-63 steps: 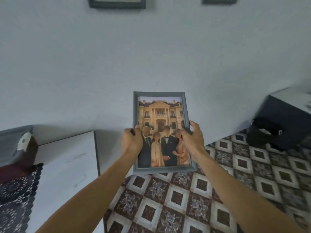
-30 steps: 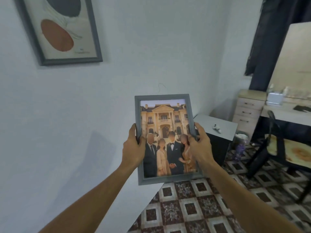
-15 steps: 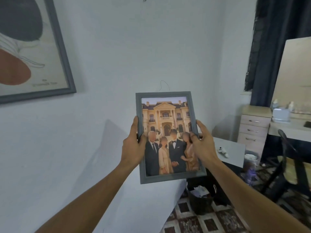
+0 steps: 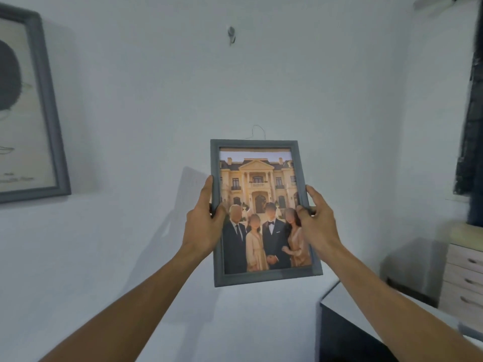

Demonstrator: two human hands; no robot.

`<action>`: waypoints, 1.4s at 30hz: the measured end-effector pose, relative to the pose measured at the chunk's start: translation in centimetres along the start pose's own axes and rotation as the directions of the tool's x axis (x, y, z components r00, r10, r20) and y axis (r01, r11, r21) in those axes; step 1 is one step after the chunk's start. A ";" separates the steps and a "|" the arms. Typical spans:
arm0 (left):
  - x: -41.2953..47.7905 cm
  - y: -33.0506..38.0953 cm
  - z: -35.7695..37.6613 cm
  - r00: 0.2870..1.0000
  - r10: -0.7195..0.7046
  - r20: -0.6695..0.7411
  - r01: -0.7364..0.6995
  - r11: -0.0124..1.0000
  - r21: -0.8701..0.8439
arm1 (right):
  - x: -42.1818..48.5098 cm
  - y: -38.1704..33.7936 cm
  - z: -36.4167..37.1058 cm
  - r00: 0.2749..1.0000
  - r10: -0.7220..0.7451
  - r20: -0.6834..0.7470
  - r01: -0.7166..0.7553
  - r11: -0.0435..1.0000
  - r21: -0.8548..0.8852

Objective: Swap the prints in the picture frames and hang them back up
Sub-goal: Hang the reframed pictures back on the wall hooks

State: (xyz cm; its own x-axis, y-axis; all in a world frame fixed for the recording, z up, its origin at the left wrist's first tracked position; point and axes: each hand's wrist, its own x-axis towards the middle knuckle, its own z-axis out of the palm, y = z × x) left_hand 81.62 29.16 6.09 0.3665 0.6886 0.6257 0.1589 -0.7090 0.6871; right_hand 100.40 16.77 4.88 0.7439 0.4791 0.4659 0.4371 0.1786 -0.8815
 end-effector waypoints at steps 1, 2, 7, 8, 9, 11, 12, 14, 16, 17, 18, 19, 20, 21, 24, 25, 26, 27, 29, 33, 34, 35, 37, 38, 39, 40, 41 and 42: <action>0.9 0.4 0.3 1.000 0.006 -0.015 -0.005 1.000 0.010 | 1.4 -0.1 0.0 1.000 -0.010 0.008 0.010 1.000 0.007; 1.7 0.8 0.5 1.000 0.013 -0.027 -0.013 1.000 0.022 | 2.6 -0.2 0.1 1.000 -0.022 0.016 0.021 1.000 0.013; 7.1 2.5 0.1 0.989 0.097 -0.113 -0.086 0.991 0.098 | 8.6 -1.9 1.5 0.992 -0.115 0.047 0.114 0.993 0.039; 8.1 2.8 -0.2 0.985 0.114 -0.127 -0.101 0.989 0.108 | 9.6 -2.3 1.8 0.990 -0.134 0.051 0.131 0.990 0.052; 9.1 3.3 -0.4 0.981 0.137 -0.139 -0.122 0.986 0.116 | 10.6 -2.8 2.1 0.987 -0.151 0.051 0.147 0.987 0.069; 10.7 4.2 -0.9 0.969 0.185 -0.162 -0.165 0.978 0.129 | 12.5 -3.8 2.7 0.983 -0.177 0.050 0.172 0.980 0.100; 11.5 4.7 -1.1 0.963 0.206 -0.172 -0.184 0.974 0.133 | 13.4 -4.2 2.9 0.981 -0.188 0.051 0.181 0.977 0.109; 13.0 5.6 -1.4 0.953 0.243 -0.181 -0.216 0.964 0.158 | 15.1 -5.3 3.3 0.977 -0.208 0.051 0.201 0.972 0.124; 14.5 6.1 -2.0 0.945 0.259 -0.199 -0.225 0.958 0.180 | 16.4 -6.6 3.5 0.965 -0.252 0.071 0.244 0.964 0.108; 15.3 6.3 -2.4 0.941 0.265 -0.213 -0.227 0.956 0.187 | 17.0 -7.3 3.7 0.958 -0.275 0.084 0.267 0.959 0.098; 16.0 6.4 -2.7 0.937 0.268 -0.226 -0.225 0.954 0.199 | 17.6 -7.9 3.8 0.953 -0.288 0.092 0.280 0.956 0.094; 16.6 6.5 -2.9 0.933 0.271 -0.237 -0.222 0.951 0.215 | 18.2 -8.5 4.0 0.951 -0.295 0.094 0.286 0.954 0.095; 17.2 6.8 -3.1 0.928 0.275 -0.250 -0.217 0.947 0.235 | 18.8 -9.1 4.2 0.950 -0.299 0.095 0.290 0.952 0.099; 17.9 6.9 -3.3 0.923 0.281 -0.263 -0.212 0.941 0.263 | 19.4 -9.5 4.4 0.947 -0.306 0.099 0.296 0.950 0.102; 19.7 8.0 -3.4 0.896 0.329 -0.298 -0.202 0.900 0.385 | 21.7 -10.3 5.0 0.937 -0.329 0.118 0.312 0.940 0.139; 20.2 8.5 -3.4 0.884 0.352 -0.308 -0.186 0.869 0.459 | 22.3 -10.4 5.1 0.935 -0.331 0.127 0.311 0.938 0.152; 20.8 9.1 -3.4 0.867 0.386 -0.315 -0.162 0.816 0.554 | 23.0 -10.5 5.3 0.933 -0.332 0.140 0.309 0.937 0.161; 21.5 9.7 -3.3 0.842 0.436 -0.316 -0.136 0.740 0.658 | 23.6 -10.5 5.5 0.929 -0.336 0.155 0.311 0.936 0.166; 22.8 11.3 -3.2 0.777 0.575 -0.257 -0.125 0.541 0.832 | 24.7 -10.4 5.8 0.919 -0.348 0.186 0.317 0.932 0.177; 26.0 13.7 -2.4 0.737 0.673 0.060 -0.208 0.141 0.968 | 26.6 -9.4 6.3 0.914 -0.352 0.202 0.310 0.927 0.211; 26.8 14.2 -2.0 0.759 0.642 0.104 -0.215 0.096 0.972 | 27.0 -9.0 6.4 0.910 -0.362 0.202 0.318 0.923 0.219; 27.5 14.6 -1.7 0.784 0.609 0.125 -0.217 0.080 0.973 | 27.5 -8.6 6.4 0.907 -0.371 0.201 0.326 0.918 0.225; 28.7 14.9 -1.2 0.826 0.548 0.132 -0.200 0.067 0.978 | 28.2 -8.0 6.5 0.901 -0.381 0.206 0.335 0.914 0.229; 29.3 14.8 -1.1 0.837 0.530 0.138 -0.187 0.040 0.981 | 28.6 -7.8 6.6 0.898 -0.385 0.211 0.336 0.912 0.234; 29.8 14.7 -1.0 0.844 0.515 0.147 -0.176 0.009 0.984 | 28.8 -7.6 6.8 0.894 -0.393 0.216 0.341 0.908 0.242; 30.1 14.6 -1.0 0.853 0.499 0.152 -0.167 -0.014 0.986 | 29.1 -7.4 7.0 0.888 -0.404 0.220 0.349 0.903 0.250; 30.5 14.4 -0.9 0.862 0.484 0.152 -0.158 -0.027 0.987 | 29.3 -7.3 7.3 0.882 -0.415 0.222 0.357 0.897 0.260; 30.8 14.3 -0.9 0.870 0.471 0.146 -0.146 -0.036 0.989 | 29.5 -7.3 7.5 0.878 -0.422 0.225 0.360 0.893 0.270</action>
State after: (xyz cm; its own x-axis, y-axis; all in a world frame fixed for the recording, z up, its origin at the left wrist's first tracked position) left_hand 94.35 40.38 35.55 0.5271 0.2428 0.8143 0.8471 -0.2255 -0.4811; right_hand 115.39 36.05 24.49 0.3556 0.5386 0.7638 0.5214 0.5640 -0.6404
